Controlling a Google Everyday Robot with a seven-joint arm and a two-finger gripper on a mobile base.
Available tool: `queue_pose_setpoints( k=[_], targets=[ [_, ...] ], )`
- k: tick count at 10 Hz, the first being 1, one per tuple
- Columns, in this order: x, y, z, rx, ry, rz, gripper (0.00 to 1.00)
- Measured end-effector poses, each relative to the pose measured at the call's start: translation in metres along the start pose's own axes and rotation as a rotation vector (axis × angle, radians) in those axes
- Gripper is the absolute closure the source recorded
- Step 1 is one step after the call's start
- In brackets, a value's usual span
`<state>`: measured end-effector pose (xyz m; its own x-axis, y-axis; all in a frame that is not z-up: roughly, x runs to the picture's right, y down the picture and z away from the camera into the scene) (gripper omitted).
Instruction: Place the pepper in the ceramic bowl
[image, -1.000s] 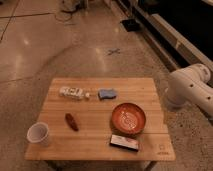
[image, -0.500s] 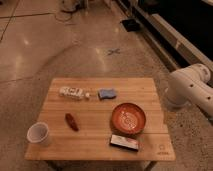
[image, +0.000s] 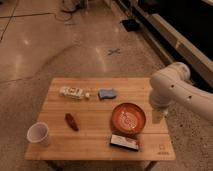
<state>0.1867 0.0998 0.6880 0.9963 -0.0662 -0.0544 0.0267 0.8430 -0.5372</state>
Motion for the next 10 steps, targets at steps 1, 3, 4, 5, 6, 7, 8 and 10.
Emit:
queue_pose_setpoints(
  k=[1,3,4,5,6,7,8,10],
  targets=[
    [-0.026,-0.002,-0.001,-0.004,0.000,-0.013,0.35],
    [-0.079,-0.004,0.001,-0.016,-0.003,-0.029,0.35],
    [-0.102,-0.004,0.003,-0.022,-0.013,-0.035,0.35],
    [-0.122,-0.003,0.005,-0.028,-0.024,-0.043,0.35],
    [-0.150,-0.002,0.008,-0.036,-0.045,-0.056,0.35],
    [-0.171,-0.001,0.011,-0.042,-0.064,-0.064,0.35],
    [-0.190,0.001,0.014,-0.045,-0.086,-0.073,0.35],
    [-0.223,0.009,0.023,-0.054,-0.127,-0.095,0.35]
  ],
)
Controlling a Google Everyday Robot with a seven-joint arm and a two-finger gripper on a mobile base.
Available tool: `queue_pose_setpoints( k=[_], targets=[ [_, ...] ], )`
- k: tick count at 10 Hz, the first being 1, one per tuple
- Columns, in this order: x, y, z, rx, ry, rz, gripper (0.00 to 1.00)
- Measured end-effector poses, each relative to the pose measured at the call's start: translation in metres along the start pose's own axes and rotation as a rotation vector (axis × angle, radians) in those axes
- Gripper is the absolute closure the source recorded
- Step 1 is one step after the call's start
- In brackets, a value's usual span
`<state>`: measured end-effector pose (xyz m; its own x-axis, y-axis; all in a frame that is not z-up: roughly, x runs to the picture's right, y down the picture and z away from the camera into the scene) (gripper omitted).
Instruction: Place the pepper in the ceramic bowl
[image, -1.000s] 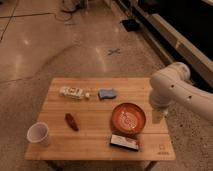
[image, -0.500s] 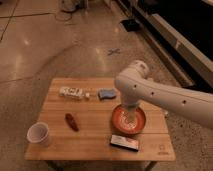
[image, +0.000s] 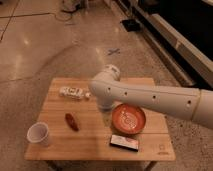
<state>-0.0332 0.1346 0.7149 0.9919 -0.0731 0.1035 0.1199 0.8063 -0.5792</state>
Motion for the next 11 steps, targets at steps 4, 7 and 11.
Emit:
queue_pose_setpoints(
  k=[4,7,11],
  targets=[
    [-0.055,0.001,0.027,0.003,-0.113,-0.078,0.35],
    [-0.097,-0.002,0.033,0.034,-0.219,-0.251,0.35],
    [-0.128,-0.008,0.035,0.129,-0.308,-0.577,0.35]
  ],
)
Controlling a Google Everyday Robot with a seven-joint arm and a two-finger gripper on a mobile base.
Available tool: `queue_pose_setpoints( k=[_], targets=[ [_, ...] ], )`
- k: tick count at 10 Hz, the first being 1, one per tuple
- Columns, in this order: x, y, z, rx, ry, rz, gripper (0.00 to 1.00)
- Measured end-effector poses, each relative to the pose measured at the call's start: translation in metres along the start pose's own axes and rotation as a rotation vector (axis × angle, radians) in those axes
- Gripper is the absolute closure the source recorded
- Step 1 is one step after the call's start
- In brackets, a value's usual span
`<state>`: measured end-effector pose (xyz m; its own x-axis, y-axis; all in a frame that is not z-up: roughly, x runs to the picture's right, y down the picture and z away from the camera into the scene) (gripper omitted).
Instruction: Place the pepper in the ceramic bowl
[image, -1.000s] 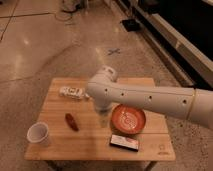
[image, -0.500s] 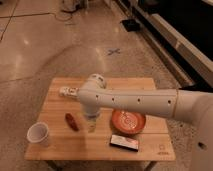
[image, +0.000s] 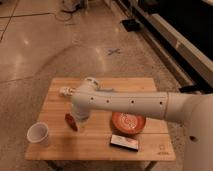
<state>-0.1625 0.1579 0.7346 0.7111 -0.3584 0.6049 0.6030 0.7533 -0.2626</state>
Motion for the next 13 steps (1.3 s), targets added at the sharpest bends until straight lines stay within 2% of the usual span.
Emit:
queue_pose_setpoints(
  k=[3,5,10,11,13],
  targets=[
    [-0.001,-0.013,0.010,0.072,0.004,-0.236,0.35],
    [0.002,-0.016,0.011,0.099,0.018,-0.317,0.35],
    [0.004,-0.015,0.013,0.096,0.027,-0.342,0.35],
    [0.008,-0.015,0.015,0.089,0.045,-0.382,0.35],
    [0.030,-0.021,0.026,0.064,0.113,-0.517,0.35]
  ],
)
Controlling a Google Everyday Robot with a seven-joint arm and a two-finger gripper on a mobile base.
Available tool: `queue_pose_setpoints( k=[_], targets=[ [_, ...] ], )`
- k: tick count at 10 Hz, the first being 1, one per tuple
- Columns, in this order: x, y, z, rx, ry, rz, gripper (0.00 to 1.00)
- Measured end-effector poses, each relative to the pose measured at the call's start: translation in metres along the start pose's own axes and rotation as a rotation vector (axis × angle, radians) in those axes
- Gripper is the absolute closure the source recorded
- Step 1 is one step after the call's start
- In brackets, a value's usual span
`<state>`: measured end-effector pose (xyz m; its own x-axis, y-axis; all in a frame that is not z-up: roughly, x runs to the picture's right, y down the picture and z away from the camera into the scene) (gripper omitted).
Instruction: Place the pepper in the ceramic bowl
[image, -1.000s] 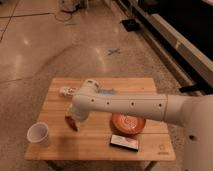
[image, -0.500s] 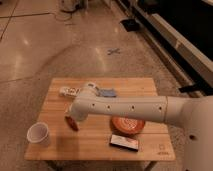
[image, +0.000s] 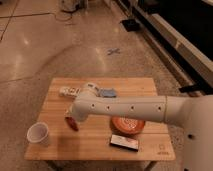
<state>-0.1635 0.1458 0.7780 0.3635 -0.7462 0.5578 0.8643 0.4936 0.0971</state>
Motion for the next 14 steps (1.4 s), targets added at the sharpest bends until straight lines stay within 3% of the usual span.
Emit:
queue_pose_setpoints(
  k=[4,9,14],
  targets=[
    [0.021,-0.005,0.026,-0.054,0.046,-0.207,0.35],
    [-0.002,-0.031,0.060,-0.105,0.019,-0.436,0.35],
    [0.005,-0.035,0.085,-0.195,0.035,-0.533,0.35]
  ],
)
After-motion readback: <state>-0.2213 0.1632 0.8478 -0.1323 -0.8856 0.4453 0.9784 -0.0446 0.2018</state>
